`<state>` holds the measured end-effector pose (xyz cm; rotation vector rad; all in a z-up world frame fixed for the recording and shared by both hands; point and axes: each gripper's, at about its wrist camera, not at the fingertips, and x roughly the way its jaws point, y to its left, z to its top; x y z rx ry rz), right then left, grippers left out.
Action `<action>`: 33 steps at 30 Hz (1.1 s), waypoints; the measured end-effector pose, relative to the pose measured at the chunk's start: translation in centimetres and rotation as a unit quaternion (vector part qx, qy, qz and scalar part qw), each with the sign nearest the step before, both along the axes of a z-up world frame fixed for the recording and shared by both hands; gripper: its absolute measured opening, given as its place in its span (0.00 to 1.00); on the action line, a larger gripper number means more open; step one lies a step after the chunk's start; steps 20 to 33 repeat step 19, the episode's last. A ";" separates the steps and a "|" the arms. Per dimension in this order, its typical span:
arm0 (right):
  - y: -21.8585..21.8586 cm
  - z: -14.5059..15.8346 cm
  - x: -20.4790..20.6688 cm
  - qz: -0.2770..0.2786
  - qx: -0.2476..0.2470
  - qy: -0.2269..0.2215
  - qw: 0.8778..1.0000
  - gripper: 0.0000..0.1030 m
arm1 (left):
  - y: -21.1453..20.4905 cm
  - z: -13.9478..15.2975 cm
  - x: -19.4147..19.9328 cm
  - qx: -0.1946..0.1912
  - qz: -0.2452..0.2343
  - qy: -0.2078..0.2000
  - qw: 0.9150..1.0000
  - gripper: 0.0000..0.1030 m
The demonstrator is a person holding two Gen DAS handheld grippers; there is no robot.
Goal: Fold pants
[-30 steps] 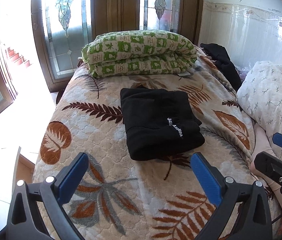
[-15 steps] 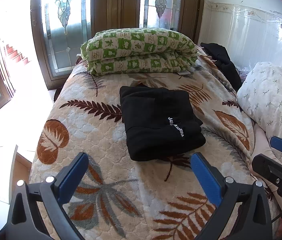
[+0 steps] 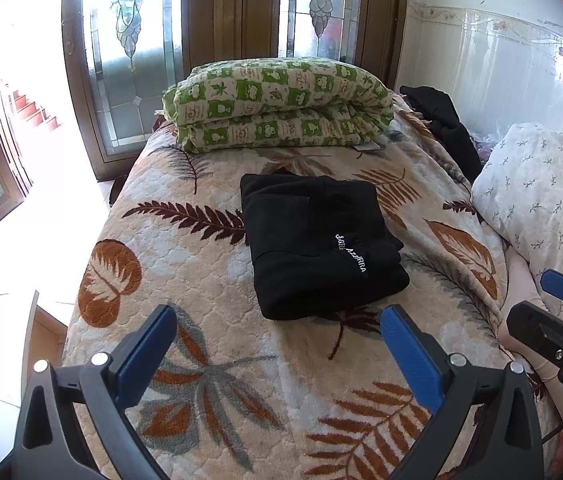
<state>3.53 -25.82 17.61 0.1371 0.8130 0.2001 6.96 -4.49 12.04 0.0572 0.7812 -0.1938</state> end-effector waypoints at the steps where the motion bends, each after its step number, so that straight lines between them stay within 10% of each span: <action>1: 0.0 0.1 -0.1 -0.001 0.001 -0.001 1.000 0.97 | 0.0 0.1 -0.1 0.001 0.000 -0.001 1.000 1.00; 33: 0.2 0.6 -0.7 -0.006 0.007 -0.005 1.000 0.97 | 0.2 0.6 -0.9 0.000 0.003 0.000 1.000 1.00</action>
